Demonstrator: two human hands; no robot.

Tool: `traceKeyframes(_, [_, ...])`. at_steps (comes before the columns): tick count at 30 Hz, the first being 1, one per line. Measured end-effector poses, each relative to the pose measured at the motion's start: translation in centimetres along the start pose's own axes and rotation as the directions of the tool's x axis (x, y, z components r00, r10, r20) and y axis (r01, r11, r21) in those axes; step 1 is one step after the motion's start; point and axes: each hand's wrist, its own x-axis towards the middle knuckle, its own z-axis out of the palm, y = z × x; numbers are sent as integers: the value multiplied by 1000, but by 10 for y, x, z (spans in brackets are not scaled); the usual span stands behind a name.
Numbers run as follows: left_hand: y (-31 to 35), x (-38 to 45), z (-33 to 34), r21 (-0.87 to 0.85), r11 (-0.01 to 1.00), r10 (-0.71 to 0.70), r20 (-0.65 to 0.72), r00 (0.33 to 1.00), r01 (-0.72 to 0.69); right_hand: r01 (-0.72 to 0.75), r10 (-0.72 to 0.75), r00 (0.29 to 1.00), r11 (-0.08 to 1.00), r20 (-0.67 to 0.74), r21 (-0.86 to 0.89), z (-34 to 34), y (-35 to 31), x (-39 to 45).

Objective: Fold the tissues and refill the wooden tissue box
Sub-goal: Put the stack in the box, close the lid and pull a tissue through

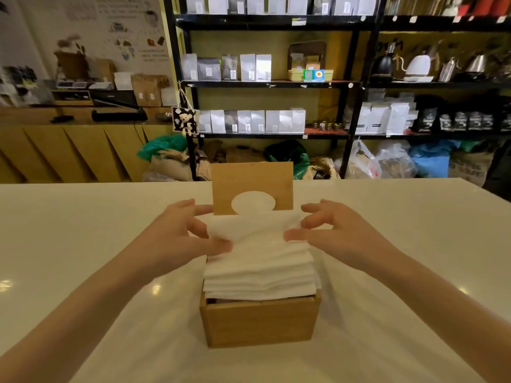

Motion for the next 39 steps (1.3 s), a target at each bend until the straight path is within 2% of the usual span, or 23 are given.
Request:
traceKeyframes(3, [6,2,-2,186,981,44,29,999,-49,38,-40,999,989,-12,-146,1,-5,1])
traceKeyframes(7, [9,2,-4,272,959,56,81,995,-77,58,-71,997,948,-31,-314,5,-13,-1])
traceKeyframes(14, [10,2,3,396,914,53,94,994,-86,97,-109,994,902,-5,-421,12,-15,-5])
traceKeyframes(19, [12,-2,11,475,875,44,103,994,-88,73,-53,997,888,56,-455,18,-13,-8])
traceKeyframes(26, [12,-4,20,577,811,12,155,988,-101,58,0,996,762,89,-645,27,-19,-9])
traceKeyframes(35, [13,0,19,628,762,25,219,975,-160,45,41,994,716,106,-697,27,-20,-7])
traceKeyframes(39, [12,-2,21,670,725,32,198,980,-159,37,31,996,685,80,-727,29,-20,-8])
